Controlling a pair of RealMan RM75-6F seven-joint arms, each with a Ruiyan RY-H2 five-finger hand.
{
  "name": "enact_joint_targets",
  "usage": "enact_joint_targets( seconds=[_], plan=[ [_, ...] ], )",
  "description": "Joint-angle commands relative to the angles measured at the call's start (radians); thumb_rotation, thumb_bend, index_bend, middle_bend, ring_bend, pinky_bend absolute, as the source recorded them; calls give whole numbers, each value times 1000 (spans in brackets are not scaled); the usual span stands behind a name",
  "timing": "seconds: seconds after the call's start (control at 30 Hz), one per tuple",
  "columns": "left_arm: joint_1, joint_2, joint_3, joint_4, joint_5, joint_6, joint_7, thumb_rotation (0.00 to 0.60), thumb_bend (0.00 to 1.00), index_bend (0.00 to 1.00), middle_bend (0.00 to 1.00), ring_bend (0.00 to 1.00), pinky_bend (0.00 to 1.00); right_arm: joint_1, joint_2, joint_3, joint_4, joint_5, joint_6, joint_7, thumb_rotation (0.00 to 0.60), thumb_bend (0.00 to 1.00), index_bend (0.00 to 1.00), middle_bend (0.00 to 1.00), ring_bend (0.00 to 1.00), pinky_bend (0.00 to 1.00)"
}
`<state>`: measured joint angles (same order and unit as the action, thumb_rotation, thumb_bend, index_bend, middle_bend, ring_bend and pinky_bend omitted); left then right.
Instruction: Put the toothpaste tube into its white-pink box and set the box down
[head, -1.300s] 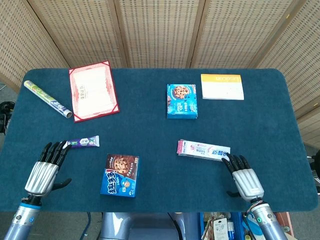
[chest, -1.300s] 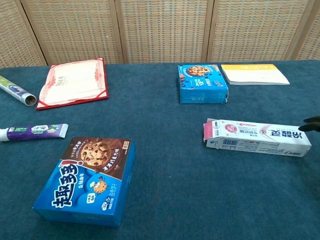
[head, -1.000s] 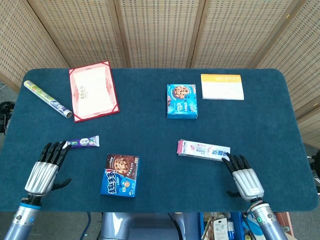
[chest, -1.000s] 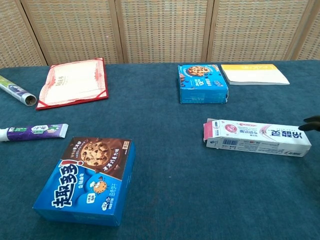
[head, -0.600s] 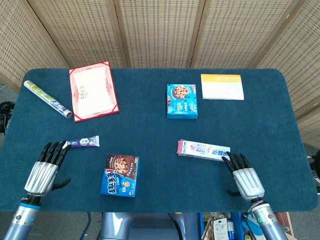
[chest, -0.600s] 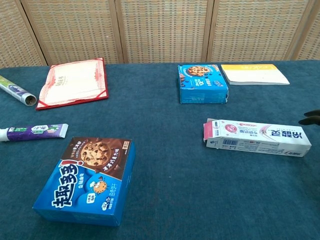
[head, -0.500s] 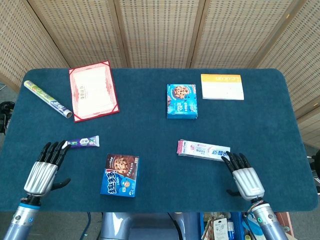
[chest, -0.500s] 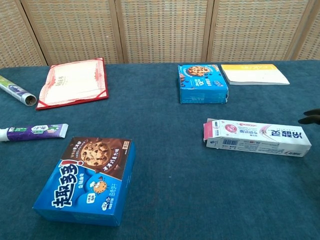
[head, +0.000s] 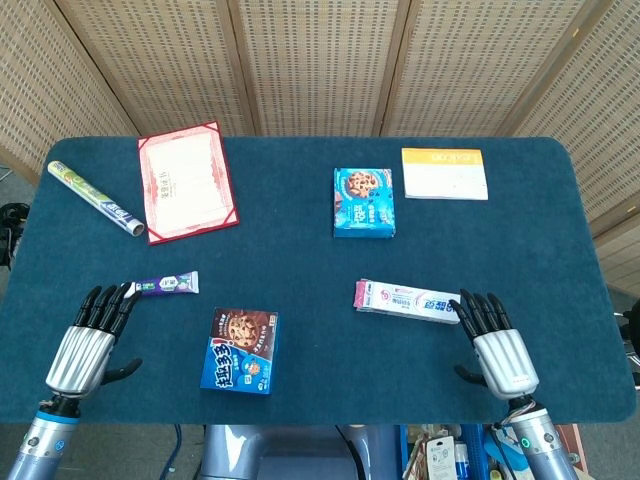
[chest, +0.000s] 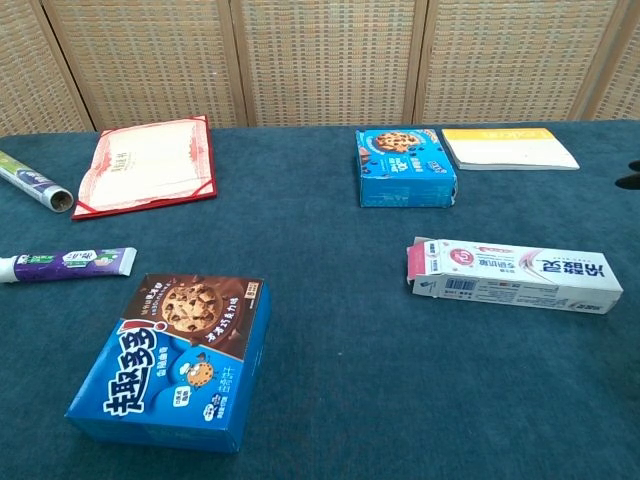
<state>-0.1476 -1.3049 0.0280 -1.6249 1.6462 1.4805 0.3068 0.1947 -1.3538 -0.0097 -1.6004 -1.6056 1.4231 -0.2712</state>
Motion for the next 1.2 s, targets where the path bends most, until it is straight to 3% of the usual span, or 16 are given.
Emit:
enact_joint_targets(
  seconds=[0.03, 0.33, 0.5, 0.67, 0.9, 1.2],
  plan=[
    [-1, 1, 1, -1, -2, -4, -1, 600, 118, 0, 0, 0, 0, -4, 3, 0, -2, -6, 6, 6, 600, 107, 0, 0, 0, 0],
    [-10, 14, -14, -16, -15, -16, -8, 600, 130, 0, 0, 0, 0, -2, 8, 2, -8, 13, -18, 2, 600, 107, 0, 0, 0, 0],
    [-47, 69, -58, -47, -73, -71, 24, 600, 131, 0, 0, 0, 0, -2, 13, 3, -16, 25, -29, 0, 600, 106, 0, 0, 0, 0],
    [-117, 112, -120, -44, -175, -184, 74, 600, 131, 1, 0, 0, 3, 0, 16, -2, -24, 27, -44, -3, 600, 107, 0, 0, 0, 0],
    [-213, 117, -192, 13, -326, -339, 82, 600, 132, 88, 11, 0, 84, 0, 16, -6, -32, 25, -52, -11, 600, 106, 0, 0, 0, 0],
    [-300, 68, -235, 119, -494, -485, 92, 600, 132, 140, 67, 85, 160, 1, 17, -6, -36, 29, -59, -11, 600, 106, 0, 0, 0, 0]
  ],
)
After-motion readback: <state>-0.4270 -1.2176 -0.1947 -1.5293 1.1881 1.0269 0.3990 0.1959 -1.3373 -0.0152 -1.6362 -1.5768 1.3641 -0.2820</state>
